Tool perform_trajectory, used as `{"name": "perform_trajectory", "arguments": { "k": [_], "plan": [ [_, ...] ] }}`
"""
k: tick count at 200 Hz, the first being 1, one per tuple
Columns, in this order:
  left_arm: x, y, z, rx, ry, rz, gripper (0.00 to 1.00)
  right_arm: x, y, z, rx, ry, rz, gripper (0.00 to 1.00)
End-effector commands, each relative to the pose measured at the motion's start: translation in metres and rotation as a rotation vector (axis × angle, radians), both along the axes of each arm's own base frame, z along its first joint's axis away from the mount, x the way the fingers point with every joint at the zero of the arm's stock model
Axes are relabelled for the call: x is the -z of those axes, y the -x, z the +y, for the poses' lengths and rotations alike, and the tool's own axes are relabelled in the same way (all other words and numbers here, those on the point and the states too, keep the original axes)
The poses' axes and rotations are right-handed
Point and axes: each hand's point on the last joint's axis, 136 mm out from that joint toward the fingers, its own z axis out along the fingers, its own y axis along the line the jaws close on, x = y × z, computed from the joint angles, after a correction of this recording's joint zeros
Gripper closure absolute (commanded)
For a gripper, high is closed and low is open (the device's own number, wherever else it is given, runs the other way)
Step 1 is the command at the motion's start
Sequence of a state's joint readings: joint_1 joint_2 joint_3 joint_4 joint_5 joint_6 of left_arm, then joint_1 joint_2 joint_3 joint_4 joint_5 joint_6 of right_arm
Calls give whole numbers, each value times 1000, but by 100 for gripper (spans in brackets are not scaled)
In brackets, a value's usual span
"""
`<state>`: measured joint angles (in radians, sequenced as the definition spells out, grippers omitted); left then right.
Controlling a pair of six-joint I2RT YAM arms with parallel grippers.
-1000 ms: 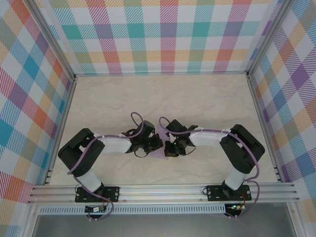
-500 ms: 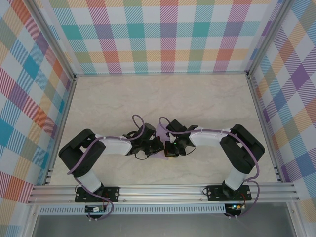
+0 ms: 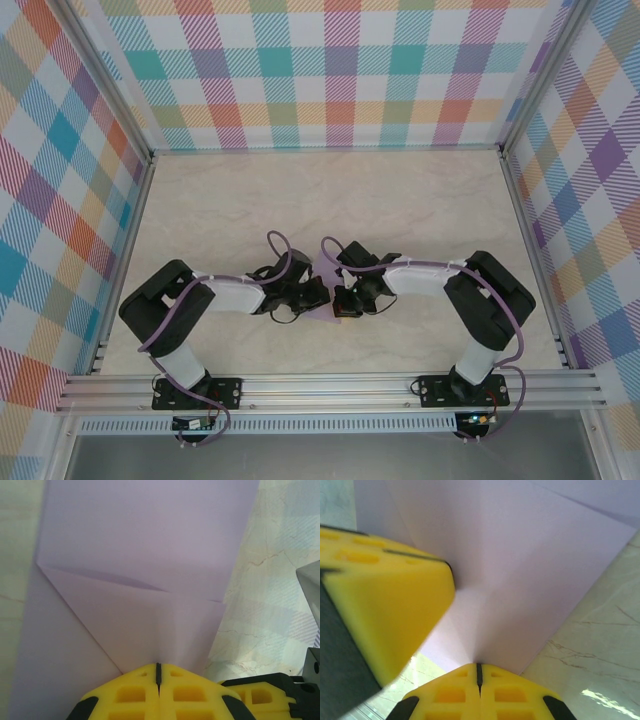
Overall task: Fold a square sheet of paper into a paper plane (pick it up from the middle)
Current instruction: Fold the triangle a second time at the center of the table.
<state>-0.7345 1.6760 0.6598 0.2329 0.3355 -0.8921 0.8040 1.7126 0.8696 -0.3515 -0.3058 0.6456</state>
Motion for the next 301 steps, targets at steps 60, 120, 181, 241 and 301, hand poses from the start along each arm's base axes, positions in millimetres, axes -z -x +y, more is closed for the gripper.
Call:
{"name": "perform_trajectory", "arguments": {
  "k": [60,120,181,241,301],
  "plan": [
    [17,-59,60,-92,-119,-49,93,52,47,-57,-52,246,150,100],
    [-9,-72,69,-94,-129,-102,81,12,15,-19,-37,97,32,100],
    [-60,-64,94,-213,-152,-161,40,-74,-54,15,58,-125,-237,53],
    [-81,-38,130,-336,-180,-199,12,-58,-85,-17,123,-111,-202,38],
    [-83,-31,109,-275,-62,-176,0,-43,-80,3,26,-219,-116,48]
  ]
}}
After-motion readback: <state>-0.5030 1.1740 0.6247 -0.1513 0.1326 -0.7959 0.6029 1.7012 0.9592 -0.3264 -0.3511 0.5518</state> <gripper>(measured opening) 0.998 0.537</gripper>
